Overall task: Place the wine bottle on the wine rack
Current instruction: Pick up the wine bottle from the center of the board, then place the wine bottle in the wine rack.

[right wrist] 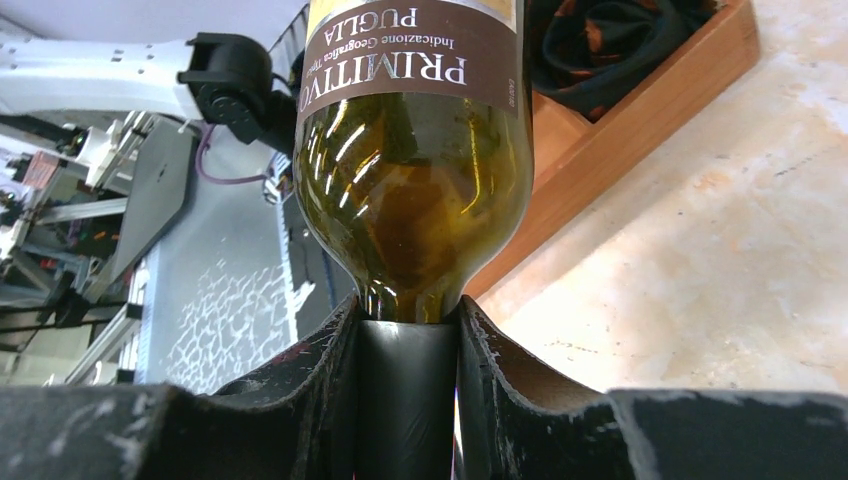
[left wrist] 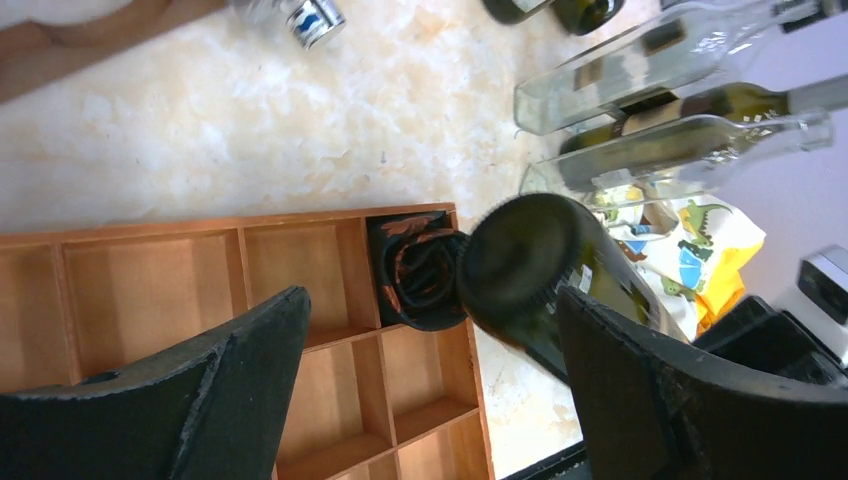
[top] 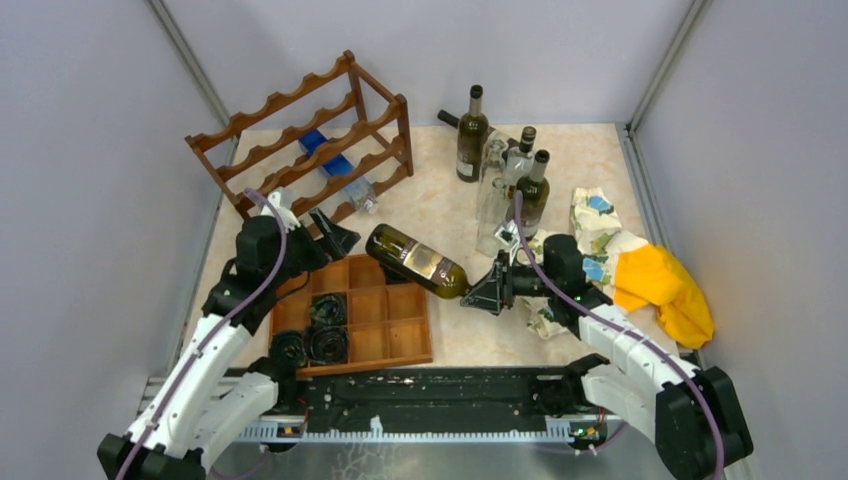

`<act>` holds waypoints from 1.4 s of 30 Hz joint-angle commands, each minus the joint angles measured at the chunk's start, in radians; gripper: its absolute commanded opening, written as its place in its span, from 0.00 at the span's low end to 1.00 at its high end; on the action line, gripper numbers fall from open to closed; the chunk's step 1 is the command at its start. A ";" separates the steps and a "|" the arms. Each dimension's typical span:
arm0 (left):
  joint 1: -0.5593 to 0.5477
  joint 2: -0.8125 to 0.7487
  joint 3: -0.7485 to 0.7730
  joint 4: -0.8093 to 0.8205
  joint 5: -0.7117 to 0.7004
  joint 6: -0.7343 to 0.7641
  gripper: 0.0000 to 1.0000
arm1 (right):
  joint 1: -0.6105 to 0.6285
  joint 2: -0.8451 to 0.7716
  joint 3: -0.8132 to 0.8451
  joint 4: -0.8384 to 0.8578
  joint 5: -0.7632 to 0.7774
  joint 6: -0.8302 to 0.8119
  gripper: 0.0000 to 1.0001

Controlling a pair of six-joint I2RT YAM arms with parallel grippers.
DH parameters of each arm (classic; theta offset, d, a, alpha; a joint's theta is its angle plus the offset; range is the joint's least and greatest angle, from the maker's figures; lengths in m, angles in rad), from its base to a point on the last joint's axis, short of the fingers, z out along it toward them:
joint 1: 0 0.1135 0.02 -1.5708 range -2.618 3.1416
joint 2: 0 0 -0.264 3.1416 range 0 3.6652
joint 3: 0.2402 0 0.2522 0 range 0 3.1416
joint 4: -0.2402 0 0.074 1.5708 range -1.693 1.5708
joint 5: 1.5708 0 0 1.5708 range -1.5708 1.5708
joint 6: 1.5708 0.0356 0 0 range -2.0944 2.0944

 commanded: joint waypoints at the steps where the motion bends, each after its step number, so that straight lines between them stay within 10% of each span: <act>1: 0.006 -0.087 0.065 -0.057 0.001 0.087 0.98 | -0.006 -0.034 0.060 0.107 0.047 -0.017 0.00; 26: 0.006 -0.296 0.198 0.048 -0.047 0.284 0.98 | 0.265 0.112 0.301 0.032 0.655 -0.221 0.00; 42: 0.007 -0.157 0.258 0.167 -0.085 0.381 0.98 | 0.302 0.341 0.416 0.123 0.921 -0.257 0.00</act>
